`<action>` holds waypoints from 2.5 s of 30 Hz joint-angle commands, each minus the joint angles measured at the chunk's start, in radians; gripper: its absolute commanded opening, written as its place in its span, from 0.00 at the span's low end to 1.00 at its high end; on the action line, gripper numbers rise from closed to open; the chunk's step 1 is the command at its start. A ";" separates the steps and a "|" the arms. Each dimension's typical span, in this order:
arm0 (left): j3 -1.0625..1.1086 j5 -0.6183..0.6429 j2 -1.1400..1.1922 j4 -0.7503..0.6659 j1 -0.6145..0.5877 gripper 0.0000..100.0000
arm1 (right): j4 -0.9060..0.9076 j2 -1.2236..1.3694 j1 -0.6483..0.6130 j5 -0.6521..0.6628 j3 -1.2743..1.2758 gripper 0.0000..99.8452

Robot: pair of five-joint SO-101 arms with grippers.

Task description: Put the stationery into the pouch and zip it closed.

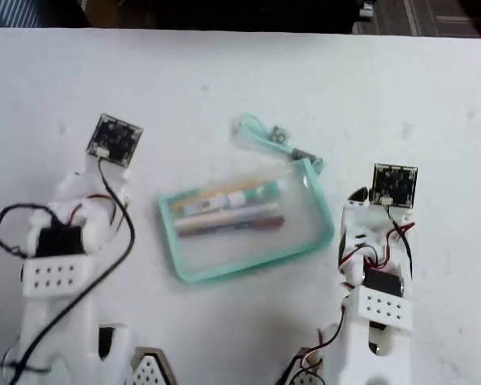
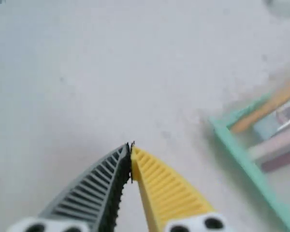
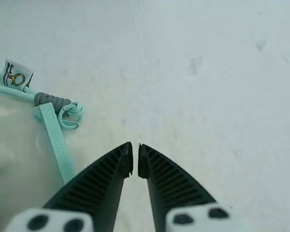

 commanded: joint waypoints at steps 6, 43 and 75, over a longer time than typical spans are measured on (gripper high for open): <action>-0.226 0.054 0.565 0.008 0.001 0.02 | -0.015 -0.005 0.001 -0.003 -0.014 0.02; -0.477 0.279 0.955 0.006 0.263 0.02 | 0.173 0.584 -0.059 0.075 -0.413 0.02; -0.744 0.414 0.799 0.086 0.128 0.02 | 0.257 0.588 -0.059 0.117 -0.485 0.02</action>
